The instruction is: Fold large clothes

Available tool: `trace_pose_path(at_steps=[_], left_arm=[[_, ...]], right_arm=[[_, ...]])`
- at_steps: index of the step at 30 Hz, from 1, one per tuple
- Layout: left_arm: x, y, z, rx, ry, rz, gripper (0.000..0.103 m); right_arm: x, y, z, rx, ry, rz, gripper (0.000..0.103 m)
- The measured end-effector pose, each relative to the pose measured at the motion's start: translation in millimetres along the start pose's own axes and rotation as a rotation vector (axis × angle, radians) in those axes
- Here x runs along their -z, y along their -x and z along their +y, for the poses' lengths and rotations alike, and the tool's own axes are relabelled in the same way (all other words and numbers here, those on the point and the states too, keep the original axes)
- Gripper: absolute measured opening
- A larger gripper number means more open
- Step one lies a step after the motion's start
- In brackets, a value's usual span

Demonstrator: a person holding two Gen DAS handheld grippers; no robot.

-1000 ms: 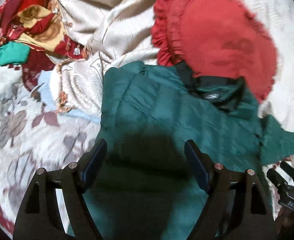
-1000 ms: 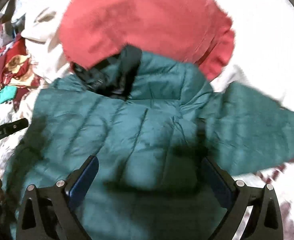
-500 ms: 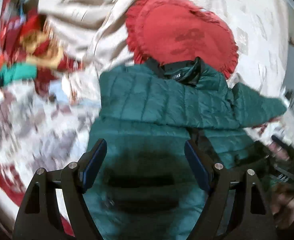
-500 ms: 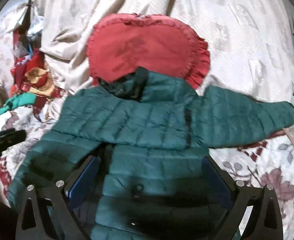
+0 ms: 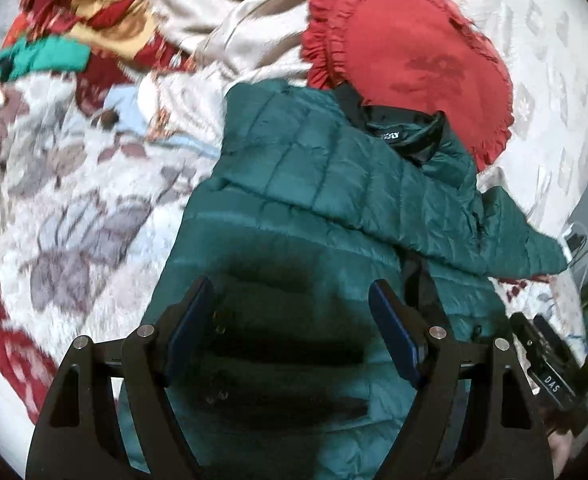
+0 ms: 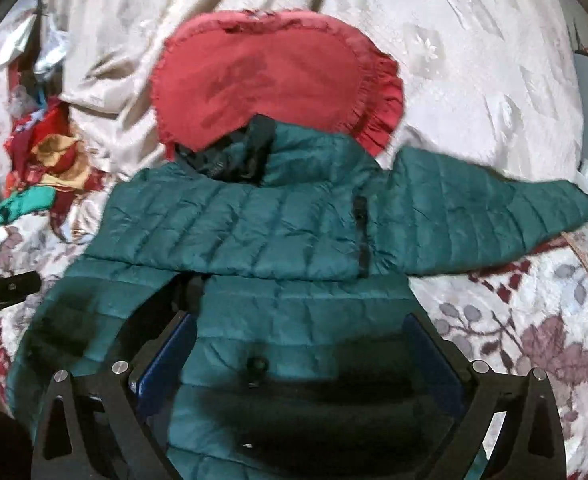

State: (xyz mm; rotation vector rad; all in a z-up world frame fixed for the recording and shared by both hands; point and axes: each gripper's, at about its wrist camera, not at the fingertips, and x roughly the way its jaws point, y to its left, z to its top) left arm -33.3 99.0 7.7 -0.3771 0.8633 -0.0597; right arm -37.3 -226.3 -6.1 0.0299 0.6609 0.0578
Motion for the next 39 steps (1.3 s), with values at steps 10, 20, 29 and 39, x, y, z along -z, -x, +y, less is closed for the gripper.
trace_pose_path(at_steps=[10,20,29,39], left_arm=[[-1,-13,3,0.011,0.027,0.047,0.08],[-18,-11,-11,-0.038,-0.057,-0.006,0.08],[-78,-62,-14,-0.086,0.055,-0.093,0.08],[-115,-162,23,-0.17,0.082,0.04,0.085]], right_arm=[[6,-3,-30,-0.059,-0.172,0.03,0.102],[6,0,-35,-0.046,-0.186,0.029,0.102],[-28,-35,-7,-0.029,-0.081,0.022,0.102],[-90,-196,16,-0.077,-0.067,0.262,0.102]])
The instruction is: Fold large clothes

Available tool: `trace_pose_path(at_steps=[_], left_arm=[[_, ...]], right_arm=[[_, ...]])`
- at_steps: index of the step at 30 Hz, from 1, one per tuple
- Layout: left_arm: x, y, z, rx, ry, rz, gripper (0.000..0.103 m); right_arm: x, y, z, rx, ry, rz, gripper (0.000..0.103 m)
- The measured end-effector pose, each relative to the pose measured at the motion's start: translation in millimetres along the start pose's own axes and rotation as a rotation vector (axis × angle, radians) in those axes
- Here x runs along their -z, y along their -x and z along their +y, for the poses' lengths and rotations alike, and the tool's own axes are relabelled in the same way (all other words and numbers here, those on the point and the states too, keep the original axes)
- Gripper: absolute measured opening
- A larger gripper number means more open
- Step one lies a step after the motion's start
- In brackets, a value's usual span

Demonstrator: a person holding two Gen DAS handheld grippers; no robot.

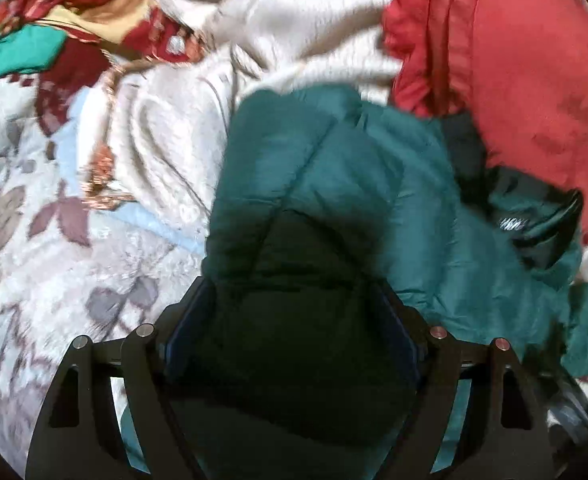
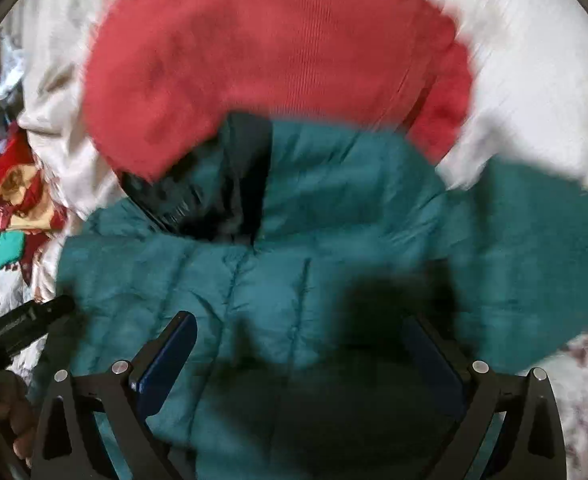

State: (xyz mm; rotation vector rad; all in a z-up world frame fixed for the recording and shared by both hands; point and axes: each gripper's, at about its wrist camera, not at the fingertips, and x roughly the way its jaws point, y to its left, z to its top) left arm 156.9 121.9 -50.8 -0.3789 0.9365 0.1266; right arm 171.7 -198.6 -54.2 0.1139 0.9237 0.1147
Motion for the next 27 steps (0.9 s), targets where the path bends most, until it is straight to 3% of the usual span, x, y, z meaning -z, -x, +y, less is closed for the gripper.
trace_pose_path(at_steps=[1,4,7,11,15,18,20,22,25,27], left_arm=[[0,-3,2,-0.002,-0.001,0.004,0.087],[-3,2,6,-0.017,0.025,0.0,0.086],[1,29,4,-0.031,0.053,-0.105,0.086],[13,55,-22,-0.007,-0.046,-0.215,0.086],[24,48,-45,0.054,-0.112,-0.161,0.086],[31,45,-57,0.074,-0.127,-0.132,0.086],[33,46,-62,0.068,-0.132,-0.137,0.086],[32,46,-64,0.061,-0.128,-0.142,0.086],[30,39,-63,0.032,-0.111,-0.137,0.086],[28,33,-59,-0.001,-0.098,-0.124,0.086]], right_arm=[[2,-13,-4,-0.01,-0.013,0.046,0.103],[1,-8,-11,-0.034,-0.041,0.032,0.103],[4,30,-22,-0.001,-0.074,-0.102,0.102],[2,96,-72,0.129,-0.131,-0.284,0.102],[5,144,-177,0.309,-0.236,-0.369,0.102],[8,164,-261,0.484,-0.28,-0.347,0.102],[7,177,-314,0.549,-0.338,-0.333,0.1],[5,183,-360,0.549,-0.424,-0.321,0.096],[-1,161,-415,0.36,-0.528,-0.233,0.089],[-8,155,-415,0.361,-0.47,-0.26,0.088]])
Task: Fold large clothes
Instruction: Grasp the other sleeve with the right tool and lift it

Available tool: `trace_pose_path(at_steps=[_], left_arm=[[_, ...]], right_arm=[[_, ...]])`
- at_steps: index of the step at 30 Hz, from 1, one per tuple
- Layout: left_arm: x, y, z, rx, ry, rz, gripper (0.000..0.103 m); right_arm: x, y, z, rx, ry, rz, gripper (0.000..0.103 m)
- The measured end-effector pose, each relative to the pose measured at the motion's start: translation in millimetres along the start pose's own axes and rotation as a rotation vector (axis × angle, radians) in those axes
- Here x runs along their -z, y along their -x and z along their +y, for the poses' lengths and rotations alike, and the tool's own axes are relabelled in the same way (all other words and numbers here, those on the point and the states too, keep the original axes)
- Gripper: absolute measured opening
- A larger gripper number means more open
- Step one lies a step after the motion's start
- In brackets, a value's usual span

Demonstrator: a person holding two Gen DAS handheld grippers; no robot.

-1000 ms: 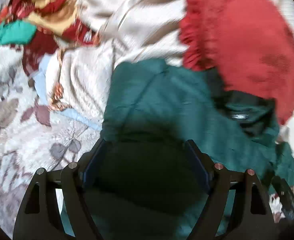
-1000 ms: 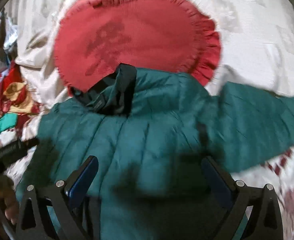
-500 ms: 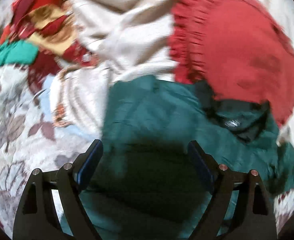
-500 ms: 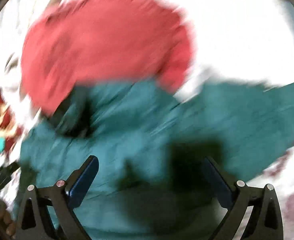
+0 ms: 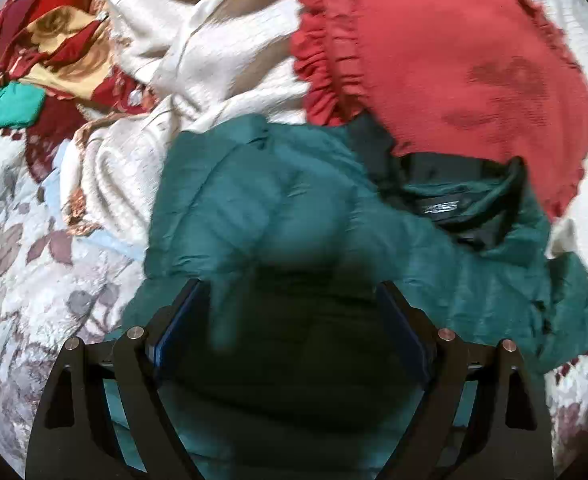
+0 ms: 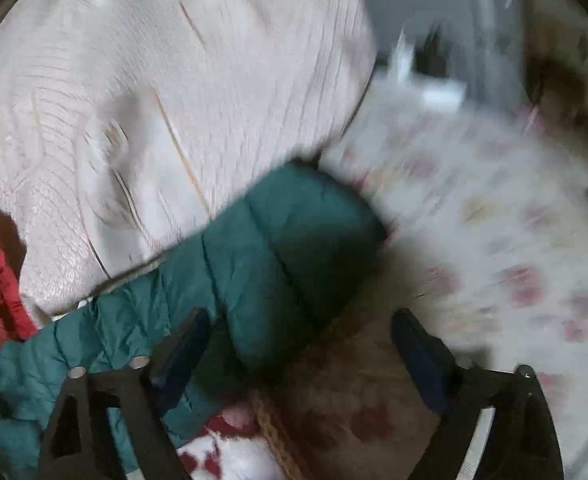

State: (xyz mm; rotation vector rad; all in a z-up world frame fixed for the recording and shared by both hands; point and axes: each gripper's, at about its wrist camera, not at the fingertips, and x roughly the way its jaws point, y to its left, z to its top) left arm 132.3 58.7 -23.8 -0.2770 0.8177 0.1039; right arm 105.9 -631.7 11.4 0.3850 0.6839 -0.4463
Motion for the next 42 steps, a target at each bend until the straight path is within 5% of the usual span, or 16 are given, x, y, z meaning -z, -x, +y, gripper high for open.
trace_pose_path(at_steps=[2,3,4,5,9,15,20,29,31,34,35,37,40,42], left_arm=[[1,-4,5,-0.022,0.009,0.014,0.086],[1,-5,6,-0.027,0.014,0.015,0.086],[0,-5,8,-0.029,0.02,0.014,0.086],[0,-4,8,-0.029,0.024,0.014,0.086],[-2,0,15,-0.02,0.05,0.014,0.086],[-5,3,22,-0.065,0.037,0.025,0.086],[-5,4,28,-0.06,0.041,0.046,0.086],[-15,4,41,-0.037,0.089,0.043,0.086],[-17,3,41,-0.042,0.09,0.042,0.086],[-19,4,41,-0.031,0.101,0.037,0.086],[-19,4,41,-0.025,0.104,0.037,0.086],[-18,4,39,-0.013,0.102,0.05,0.086],[-17,2,36,-0.008,0.099,0.062,0.086],[-16,2,36,-0.013,0.104,0.06,0.086]], right_arm=[[-3,-12,4,-0.03,0.025,0.012,0.084],[-4,-11,4,-0.018,0.027,0.0,0.065],[-5,-12,1,-0.026,0.001,0.01,0.029],[-3,-10,-1,-0.018,-0.025,0.014,0.026],[6,41,17,0.045,0.042,-0.126,0.019],[44,125,99,-0.035,0.21,-0.23,0.017],[113,150,212,-0.237,0.368,-0.204,0.016],[259,131,411,-0.591,0.623,0.006,0.015],[276,130,424,-0.575,0.653,0.022,0.015],[266,124,408,-0.422,0.651,-0.024,0.02],[257,121,397,-0.372,0.639,-0.049,0.027],[234,113,369,-0.236,0.609,-0.108,0.082],[197,95,314,-0.009,0.63,-0.192,0.092],[177,74,279,0.07,0.655,-0.147,0.092]])
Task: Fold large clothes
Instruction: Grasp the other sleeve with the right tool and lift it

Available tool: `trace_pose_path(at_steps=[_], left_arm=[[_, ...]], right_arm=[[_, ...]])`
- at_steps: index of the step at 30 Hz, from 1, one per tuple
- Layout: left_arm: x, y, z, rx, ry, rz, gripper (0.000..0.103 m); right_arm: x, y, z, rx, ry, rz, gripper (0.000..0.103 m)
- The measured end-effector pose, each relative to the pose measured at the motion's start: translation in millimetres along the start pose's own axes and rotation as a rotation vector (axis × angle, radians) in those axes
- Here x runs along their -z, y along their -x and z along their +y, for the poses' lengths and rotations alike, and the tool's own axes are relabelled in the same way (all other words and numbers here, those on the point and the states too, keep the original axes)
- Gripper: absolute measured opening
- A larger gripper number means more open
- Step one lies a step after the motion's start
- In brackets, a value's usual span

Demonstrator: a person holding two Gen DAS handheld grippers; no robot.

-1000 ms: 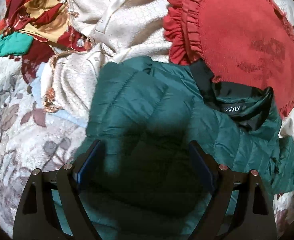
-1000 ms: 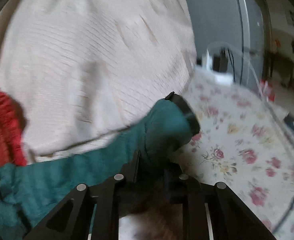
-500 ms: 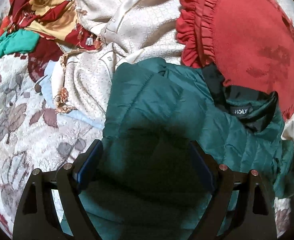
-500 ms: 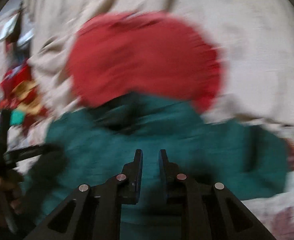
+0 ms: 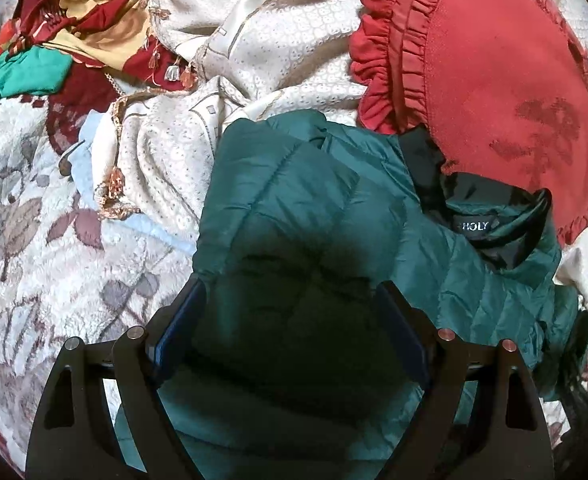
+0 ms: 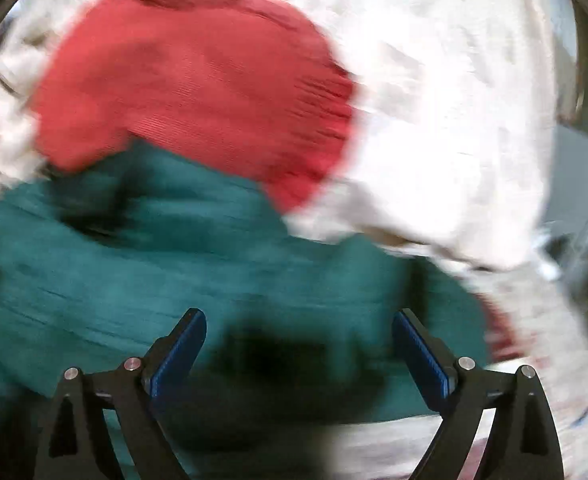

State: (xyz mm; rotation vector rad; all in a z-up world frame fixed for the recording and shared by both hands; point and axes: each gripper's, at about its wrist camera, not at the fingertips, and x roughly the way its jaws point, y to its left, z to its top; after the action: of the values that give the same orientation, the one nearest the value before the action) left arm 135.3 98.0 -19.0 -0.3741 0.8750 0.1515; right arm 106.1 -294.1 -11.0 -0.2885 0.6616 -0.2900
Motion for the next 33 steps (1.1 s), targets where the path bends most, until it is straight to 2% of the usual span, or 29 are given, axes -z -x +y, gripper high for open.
trace_pose_path(at_steps=[3,5,9,11,12,13,14,15,17,20,24,26,29,33], left_arm=[[0,0,-1,-0.009,0.004,-0.006,0.086],[0,0,-2,-0.013,0.002,-0.01,0.086],[0,-2,-5,-0.026,-0.007,-0.014,0.086],[0,-3,-6,-0.032,-0.014,-0.014,0.086],[0,-3,-6,-0.036,-0.017,-0.014,0.086],[0,-3,-5,-0.037,-0.018,-0.013,0.086],[0,-3,-4,-0.037,-0.017,-0.012,0.086],[0,-4,-3,-0.036,-0.013,-0.01,0.086],[-1,-4,1,-0.034,-0.003,-0.004,0.086],[-3,-2,7,-0.03,0.02,-0.006,0.086],[-5,4,13,-0.022,0.041,-0.023,0.086],[-5,5,15,-0.02,0.046,-0.02,0.086],[-6,4,20,-0.02,0.059,-0.016,0.086],[-9,2,23,-0.027,0.077,-0.022,0.086]], right_arm=[[23,-35,-38,-0.002,0.077,0.111,0.092],[37,-46,-56,0.022,0.117,0.138,0.092],[51,-55,-90,0.011,0.076,0.098,0.091],[49,-57,-98,-0.005,0.056,0.076,0.088],[45,-59,-97,-0.013,0.058,0.076,0.082],[43,-62,-95,-0.027,0.061,0.086,0.063],[40,-63,-95,-0.031,0.057,0.103,0.049],[37,-62,-96,-0.022,0.045,0.114,0.024],[28,-45,-96,-0.013,0.001,0.082,0.019],[11,0,-89,-0.053,-0.068,-0.009,0.016],[-14,53,-50,-0.202,-0.105,-0.114,0.016],[-25,67,-15,-0.313,-0.116,-0.14,0.016],[-31,69,45,-0.496,-0.12,-0.134,0.016],[-29,57,130,-0.746,-0.137,-0.08,0.016]])
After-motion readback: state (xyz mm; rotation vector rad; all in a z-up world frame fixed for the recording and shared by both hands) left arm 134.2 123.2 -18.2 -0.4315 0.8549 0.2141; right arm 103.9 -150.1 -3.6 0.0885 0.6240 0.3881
